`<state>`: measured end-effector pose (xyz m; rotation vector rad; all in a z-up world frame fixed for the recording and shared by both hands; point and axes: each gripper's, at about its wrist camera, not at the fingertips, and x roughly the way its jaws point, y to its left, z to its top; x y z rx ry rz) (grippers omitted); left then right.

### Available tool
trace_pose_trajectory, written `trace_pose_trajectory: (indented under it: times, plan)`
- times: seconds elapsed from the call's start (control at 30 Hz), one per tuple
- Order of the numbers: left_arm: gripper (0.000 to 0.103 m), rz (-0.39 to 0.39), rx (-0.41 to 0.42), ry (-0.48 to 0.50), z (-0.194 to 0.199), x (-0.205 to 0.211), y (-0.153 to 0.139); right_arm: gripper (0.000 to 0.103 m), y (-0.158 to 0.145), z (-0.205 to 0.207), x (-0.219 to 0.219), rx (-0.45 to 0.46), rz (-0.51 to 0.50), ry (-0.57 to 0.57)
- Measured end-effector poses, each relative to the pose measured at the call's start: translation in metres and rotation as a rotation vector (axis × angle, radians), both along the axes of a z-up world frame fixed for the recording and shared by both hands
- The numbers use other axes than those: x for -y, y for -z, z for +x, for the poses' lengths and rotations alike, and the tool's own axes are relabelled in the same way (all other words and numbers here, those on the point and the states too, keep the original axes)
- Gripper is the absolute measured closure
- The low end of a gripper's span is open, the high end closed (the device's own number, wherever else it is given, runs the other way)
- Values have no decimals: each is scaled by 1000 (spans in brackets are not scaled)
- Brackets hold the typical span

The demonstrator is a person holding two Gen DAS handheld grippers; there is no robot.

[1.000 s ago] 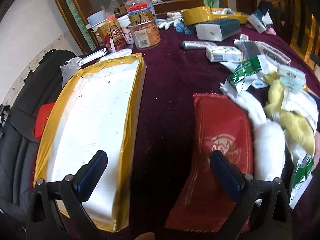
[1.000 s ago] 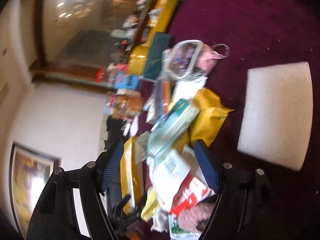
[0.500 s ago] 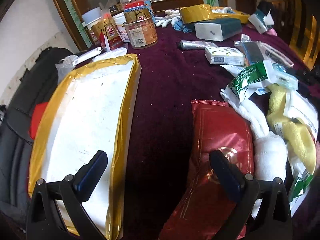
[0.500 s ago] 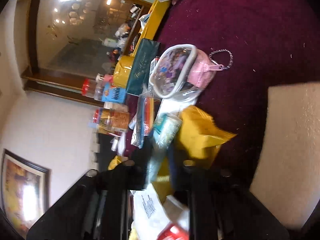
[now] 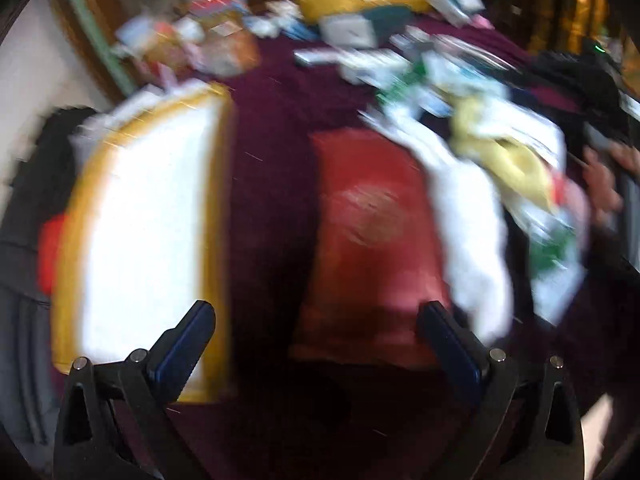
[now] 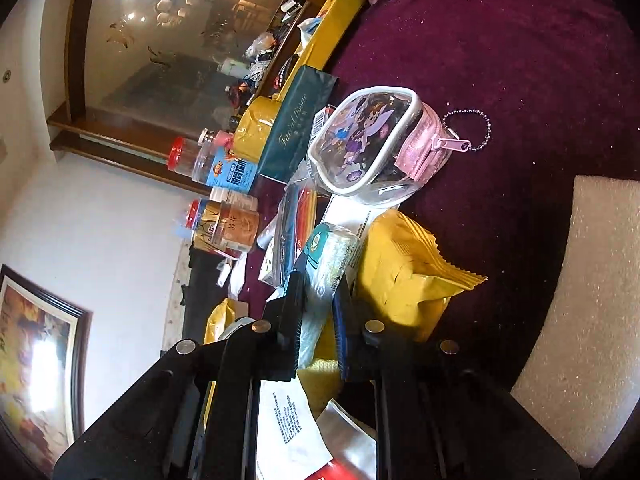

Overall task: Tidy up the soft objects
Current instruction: 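Grasp the red pouch with the left gripper while the right gripper grasps the small teal box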

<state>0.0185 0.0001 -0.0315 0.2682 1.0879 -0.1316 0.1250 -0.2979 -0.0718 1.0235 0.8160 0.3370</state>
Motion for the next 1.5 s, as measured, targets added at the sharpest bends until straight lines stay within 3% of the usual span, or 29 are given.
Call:
trace_pose_trajectory:
  times: [0.1,0.53,0.7,0.77,0.97,1.03,1.1,1.2,1.27,1.33,1.5]
  plan:
    - [0,-7,-74,30,3,9,12,92,2,-3,0,0,16,1]
    - [0,-13,-39,-31,48,21,4,92,9,0,0,-11,85,-13]
    - [0,-50,-185,-36,78,22,27,92,12,0,2,-17,108,-16]
    - [0,-122,-236,-64,89,13,34,92,12,0,1,-16,98,-17]
    - [1,-133,-150,-63,94,11,31,91,7,-2,3,-1,55,8]
    - [10,-140,-117,-49,89,10,29,87,4,-6,8,24,66,32]
    - [37,-147,-79,-17,75,11,22,87,1,-10,13,67,107,47]
    - [46,-116,-36,-5,64,18,14,86,-5,-14,15,139,158,41]
    - [50,-111,-15,5,58,17,13,86,-10,-14,10,148,119,25]
    - [59,-129,0,-1,54,11,11,86,-4,-8,1,80,66,-4]
    - [64,-155,26,-2,50,3,9,85,19,-2,3,-17,182,-23]
